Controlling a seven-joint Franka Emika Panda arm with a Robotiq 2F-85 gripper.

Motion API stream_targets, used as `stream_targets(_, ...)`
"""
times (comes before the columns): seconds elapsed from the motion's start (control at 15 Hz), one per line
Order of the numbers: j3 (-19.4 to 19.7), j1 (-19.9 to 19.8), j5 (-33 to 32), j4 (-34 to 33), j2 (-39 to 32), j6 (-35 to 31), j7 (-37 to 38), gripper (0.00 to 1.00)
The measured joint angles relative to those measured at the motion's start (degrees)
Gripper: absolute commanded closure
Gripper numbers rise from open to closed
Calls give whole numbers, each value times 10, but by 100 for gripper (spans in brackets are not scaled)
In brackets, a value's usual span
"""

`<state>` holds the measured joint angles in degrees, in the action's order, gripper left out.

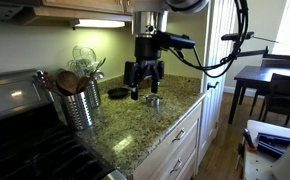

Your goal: Separate the three pots.

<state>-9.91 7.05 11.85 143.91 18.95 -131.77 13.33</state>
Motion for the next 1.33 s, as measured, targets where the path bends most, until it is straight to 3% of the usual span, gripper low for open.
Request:
stream_targets(0.73,0,0,-1,-5,-5,0,0,0)
stream_targets(0.93,-4,-1,-17,-39,-43,0,7,0)
stream_targets(1.33,-5,-5,-110,-132,-157,1,91,0)
